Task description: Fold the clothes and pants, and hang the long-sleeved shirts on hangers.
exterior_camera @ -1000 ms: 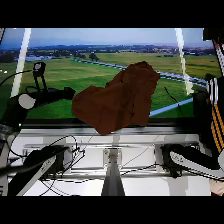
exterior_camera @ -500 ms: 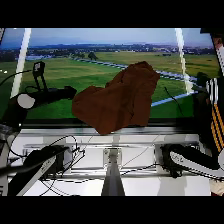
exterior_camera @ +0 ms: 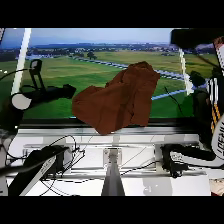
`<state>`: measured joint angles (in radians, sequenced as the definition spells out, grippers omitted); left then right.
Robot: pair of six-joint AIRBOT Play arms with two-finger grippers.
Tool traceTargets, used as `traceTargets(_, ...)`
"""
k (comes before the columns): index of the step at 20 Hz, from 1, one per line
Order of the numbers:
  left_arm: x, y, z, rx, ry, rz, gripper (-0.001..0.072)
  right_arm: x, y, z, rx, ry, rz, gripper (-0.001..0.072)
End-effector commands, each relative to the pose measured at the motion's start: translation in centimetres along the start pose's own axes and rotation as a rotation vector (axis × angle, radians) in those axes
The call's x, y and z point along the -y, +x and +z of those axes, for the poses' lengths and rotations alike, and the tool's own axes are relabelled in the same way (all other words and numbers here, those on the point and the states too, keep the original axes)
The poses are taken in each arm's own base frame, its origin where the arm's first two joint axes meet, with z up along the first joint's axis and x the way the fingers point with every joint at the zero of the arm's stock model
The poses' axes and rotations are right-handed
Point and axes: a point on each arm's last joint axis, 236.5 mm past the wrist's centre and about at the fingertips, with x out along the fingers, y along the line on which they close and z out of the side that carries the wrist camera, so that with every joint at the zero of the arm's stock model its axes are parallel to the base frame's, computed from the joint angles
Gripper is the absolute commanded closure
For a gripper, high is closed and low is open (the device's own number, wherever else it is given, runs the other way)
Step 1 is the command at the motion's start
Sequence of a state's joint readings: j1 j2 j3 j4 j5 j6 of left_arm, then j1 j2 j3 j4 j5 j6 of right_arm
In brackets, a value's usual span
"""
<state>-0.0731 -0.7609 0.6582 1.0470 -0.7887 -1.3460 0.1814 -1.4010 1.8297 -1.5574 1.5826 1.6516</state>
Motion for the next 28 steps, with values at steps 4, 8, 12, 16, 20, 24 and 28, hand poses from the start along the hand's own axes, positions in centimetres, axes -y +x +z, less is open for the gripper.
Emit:
traceTargets(4,2.0,-4.3,4.1,0.18,0.057,-0.017,0.0016,-3.6,13.0,-7.4,-0.394,0.077,0.141,0.0188)
traceTargets(8,2.1,-4.5,4.2,0.186,0.059,-0.018,0.0017,-3.6,17.5,-8.5,-0.476,0.217,0.111,0.0189)
traceTargets(12,2.0,-4.5,4.3,0.192,0.059,-0.017,0.0017,-3.5,20.5,-10.0,-0.551,0.277,0.083,0.0202)
traceTargets(16,2.0,-4.5,4.5,0.2,0.058,-0.015,0.0016,-3.9,22.7,-11.6,-0.612,0.259,0.056,0.0202)
traceTargets(20,2.0,-4.5,4.6,0.206,0.058,-0.013,0.0016,-3.5,23.7,-12.4,-0.623,0.201,-0.013,0.0278)
traceTargets(24,1.9,-4.5,4.8,0.217,0.057,-0.011,0.0016,-2.7,23.8,-12.9,-0.645,0.19,-0.047,0.0325)
traceTargets(28,1.9,-4.5,4.8,0.217,0.057,-0.011,0.0017,-2.3,24.0,-12.7,-0.632,0.187,-0.062,0.047)
